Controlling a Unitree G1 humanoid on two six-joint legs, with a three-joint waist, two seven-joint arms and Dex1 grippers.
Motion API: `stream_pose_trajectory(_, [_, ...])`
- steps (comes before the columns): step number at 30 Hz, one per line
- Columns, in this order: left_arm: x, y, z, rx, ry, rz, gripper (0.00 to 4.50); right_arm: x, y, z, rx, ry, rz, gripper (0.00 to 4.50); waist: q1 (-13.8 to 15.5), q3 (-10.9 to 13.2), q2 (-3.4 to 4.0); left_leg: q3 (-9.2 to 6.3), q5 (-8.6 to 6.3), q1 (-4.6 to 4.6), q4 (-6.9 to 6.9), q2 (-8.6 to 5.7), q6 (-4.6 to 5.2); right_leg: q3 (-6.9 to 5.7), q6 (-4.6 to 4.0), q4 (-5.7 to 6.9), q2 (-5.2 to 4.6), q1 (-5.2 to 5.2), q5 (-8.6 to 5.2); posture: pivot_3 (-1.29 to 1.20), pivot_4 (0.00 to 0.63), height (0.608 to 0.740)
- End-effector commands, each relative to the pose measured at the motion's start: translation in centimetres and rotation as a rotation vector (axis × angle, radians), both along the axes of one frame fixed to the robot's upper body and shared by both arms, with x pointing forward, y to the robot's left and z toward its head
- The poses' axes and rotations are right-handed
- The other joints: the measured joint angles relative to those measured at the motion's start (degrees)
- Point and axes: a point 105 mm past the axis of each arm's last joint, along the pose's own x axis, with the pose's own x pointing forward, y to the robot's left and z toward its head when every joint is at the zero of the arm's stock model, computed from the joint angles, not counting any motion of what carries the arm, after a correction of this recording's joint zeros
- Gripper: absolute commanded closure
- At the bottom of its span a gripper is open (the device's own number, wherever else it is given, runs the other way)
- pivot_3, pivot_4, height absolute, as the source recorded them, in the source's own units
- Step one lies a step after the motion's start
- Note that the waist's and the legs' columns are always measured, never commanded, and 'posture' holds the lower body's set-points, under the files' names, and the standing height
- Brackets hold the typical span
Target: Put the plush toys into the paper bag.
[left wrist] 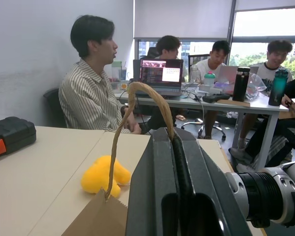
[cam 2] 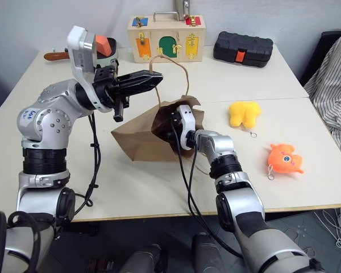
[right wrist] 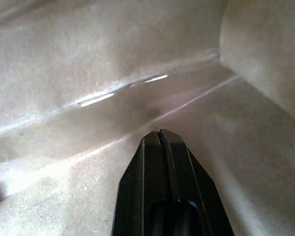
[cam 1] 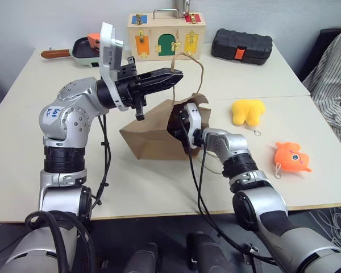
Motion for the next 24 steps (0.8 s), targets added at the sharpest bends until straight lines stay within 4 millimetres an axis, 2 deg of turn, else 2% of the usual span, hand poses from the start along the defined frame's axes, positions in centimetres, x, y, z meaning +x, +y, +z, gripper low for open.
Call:
stream_pose_trajectory(1, [0.0,0.4,0.6,0.006,-0.043,0.034,4.50,-0.5,-0.1,-1.5,0.041,0.105,-0.021,4.49,0.0,0.0,0.00,0.00,0.00,0.00,-0.01,0.00,0.00,0.00,0.00,0.00,0.00,0.00,0.00,0.00,0.150,0.740])
stream_pose_trajectory(3, [0.1,0.3,0.5,0.010,-0.042,0.037,4.50,-0.6,-0.2,-1.3,-0.002,0.053,-0.012,4.49,0.0,0.0,0.00,0.00,0.00,0.00,-0.01,0.00,0.00,0.00,0.00,0.00,0.00,0.00,0.00,0.00,0.150,0.740])
stream_pose_trajectory(8, [0.2,0.2,0.5,0.019,-0.051,0.048,4.50,-1.6,-1.0,-1.4,-0.328,-0.282,0.045,4.49,0.1,0.0,0.00,-0.01,0.00,-0.01,0.00,-0.02,0.00,0.03,0.00,0.00,-0.01,-0.06,0.00,0.00,0.150,0.740])
stream_pose_trajectory(9, [0.3,0.2,0.4,0.023,-0.050,0.052,4.50,-2.1,-1.1,-0.7,-0.375,-0.400,0.074,4.49,0.1,0.0,0.00,0.00,0.00,-0.02,-0.01,-0.04,0.00,0.03,0.00,-0.03,-0.02,-0.06,0.00,0.00,0.150,0.740])
stream_pose_trajectory(11, [0.4,0.0,-0.1,0.042,-0.047,0.053,4.50,-3.3,-1.3,0.8,-0.385,-0.506,0.108,4.49,0.4,0.0,0.00,-0.02,0.00,-0.02,0.00,-0.04,0.00,0.03,0.00,0.00,-0.02,-0.07,0.00,0.00,0.150,0.740])
stream_pose_trajectory(18, [0.0,-0.5,-1.2,0.071,-0.026,0.022,4.50,-6.5,-5.0,6.6,-0.267,-0.545,0.037,4.49,0.5,0.0,0.00,0.01,0.00,-0.11,-0.02,-0.03,0.00,0.03,0.00,-0.16,0.03,-0.17,0.00,0.00,0.150,0.740])
stream_pose_trajectory(24, [-0.1,-0.8,-1.4,0.072,-0.020,0.010,4.50,-10.1,-10.8,10.1,-0.165,-0.439,-0.048,4.49,1.9,0.0,-0.01,0.01,-0.01,-0.17,-0.12,-0.04,0.00,0.10,0.00,-0.30,0.03,-0.14,0.00,0.00,0.150,0.740])
